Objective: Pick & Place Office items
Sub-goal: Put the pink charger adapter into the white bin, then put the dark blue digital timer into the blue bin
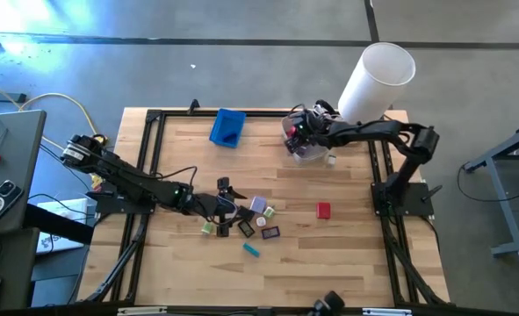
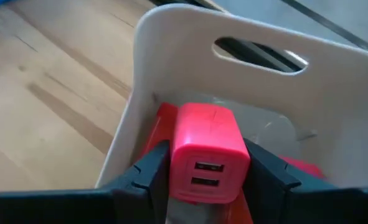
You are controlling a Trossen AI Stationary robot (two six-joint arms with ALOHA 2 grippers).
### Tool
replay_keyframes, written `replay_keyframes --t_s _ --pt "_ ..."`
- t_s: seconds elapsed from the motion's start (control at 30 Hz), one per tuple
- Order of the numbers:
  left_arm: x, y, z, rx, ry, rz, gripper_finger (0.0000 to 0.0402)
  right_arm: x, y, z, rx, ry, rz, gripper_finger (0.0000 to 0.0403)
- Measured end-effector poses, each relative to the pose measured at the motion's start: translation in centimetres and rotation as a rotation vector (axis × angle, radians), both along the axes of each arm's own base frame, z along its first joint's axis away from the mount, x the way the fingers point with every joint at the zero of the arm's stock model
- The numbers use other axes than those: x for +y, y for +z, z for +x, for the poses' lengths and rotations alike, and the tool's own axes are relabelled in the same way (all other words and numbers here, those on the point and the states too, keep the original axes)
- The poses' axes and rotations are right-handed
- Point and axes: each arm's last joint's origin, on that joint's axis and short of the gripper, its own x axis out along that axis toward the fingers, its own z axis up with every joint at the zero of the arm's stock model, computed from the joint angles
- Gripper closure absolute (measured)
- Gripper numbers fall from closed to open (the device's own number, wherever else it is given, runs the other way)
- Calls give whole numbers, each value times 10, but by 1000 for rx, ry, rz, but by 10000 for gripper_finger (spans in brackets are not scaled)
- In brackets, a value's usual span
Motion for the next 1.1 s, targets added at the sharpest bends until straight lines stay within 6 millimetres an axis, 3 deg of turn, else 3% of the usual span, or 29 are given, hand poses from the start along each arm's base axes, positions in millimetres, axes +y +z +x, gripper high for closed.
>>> replay_keyframes --t_s 0.77,1.1 --pt "0 -1 -1 15 1 4 122 -3 -5 7 -57 2 -1 199" --pt "0 -2 -1 23 -1 16 122 13 31 8 -111 115 -101 176"
